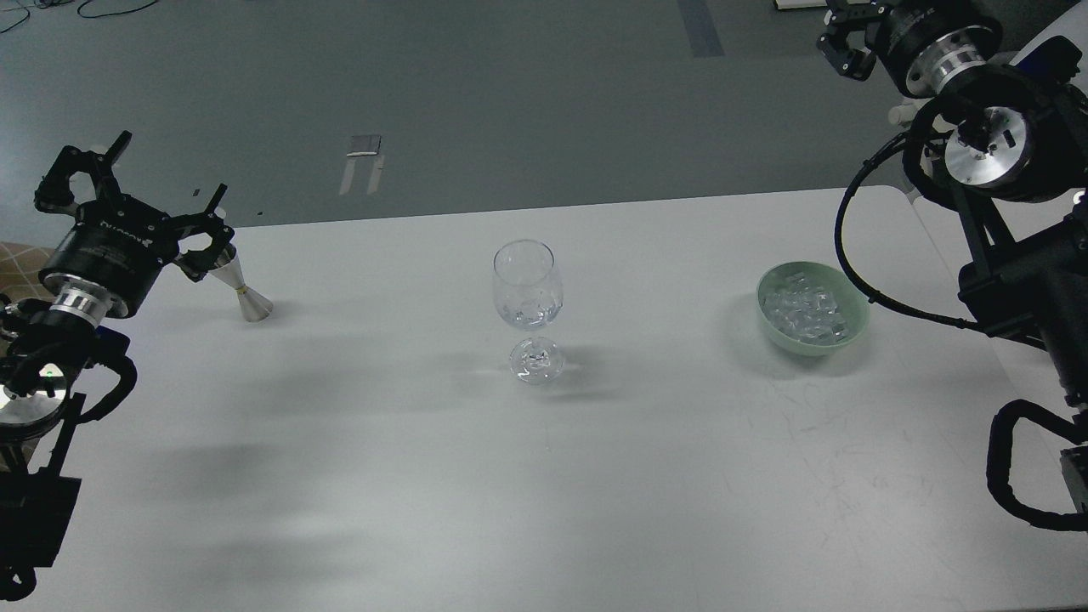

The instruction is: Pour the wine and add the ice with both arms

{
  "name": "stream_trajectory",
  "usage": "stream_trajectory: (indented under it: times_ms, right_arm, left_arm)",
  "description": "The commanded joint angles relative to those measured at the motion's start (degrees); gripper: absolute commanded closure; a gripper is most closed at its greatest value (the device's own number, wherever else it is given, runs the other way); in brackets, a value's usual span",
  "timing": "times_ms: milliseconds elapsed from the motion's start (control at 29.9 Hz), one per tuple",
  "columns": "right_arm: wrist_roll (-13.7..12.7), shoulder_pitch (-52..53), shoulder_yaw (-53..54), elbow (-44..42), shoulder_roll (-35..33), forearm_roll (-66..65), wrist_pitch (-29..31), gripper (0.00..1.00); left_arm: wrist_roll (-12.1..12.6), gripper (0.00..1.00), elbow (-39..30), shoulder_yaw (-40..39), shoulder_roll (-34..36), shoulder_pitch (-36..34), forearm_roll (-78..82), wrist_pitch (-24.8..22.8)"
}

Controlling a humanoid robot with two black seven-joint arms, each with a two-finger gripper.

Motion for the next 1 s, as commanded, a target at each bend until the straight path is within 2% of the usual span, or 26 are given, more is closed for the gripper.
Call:
stream_trajectory:
  times_ms: [0,100,969]
  right_arm:
    - [0.0,-2.4,4.5,-1.9,0.5,3.6,6.7,0.00]
    - [0.0,-3.8,7.5,-2.8,2.4,9.8,10.2,0.00]
    - [0.5,-3.6,8.9,0.4,2.5,10.9,12.1,0.00]
  left_arm:
    - [0.0,0.02,0.3,-0.2,-0.3,-0.7,-0.1,0.8]
    - [0.0,0.02,0.2,-0.6,0.5,-0.6,-0.2,0.7]
    - [-0.1,0.02,-0.3,-0.9,1.2,-0.8,-0.2,0.6]
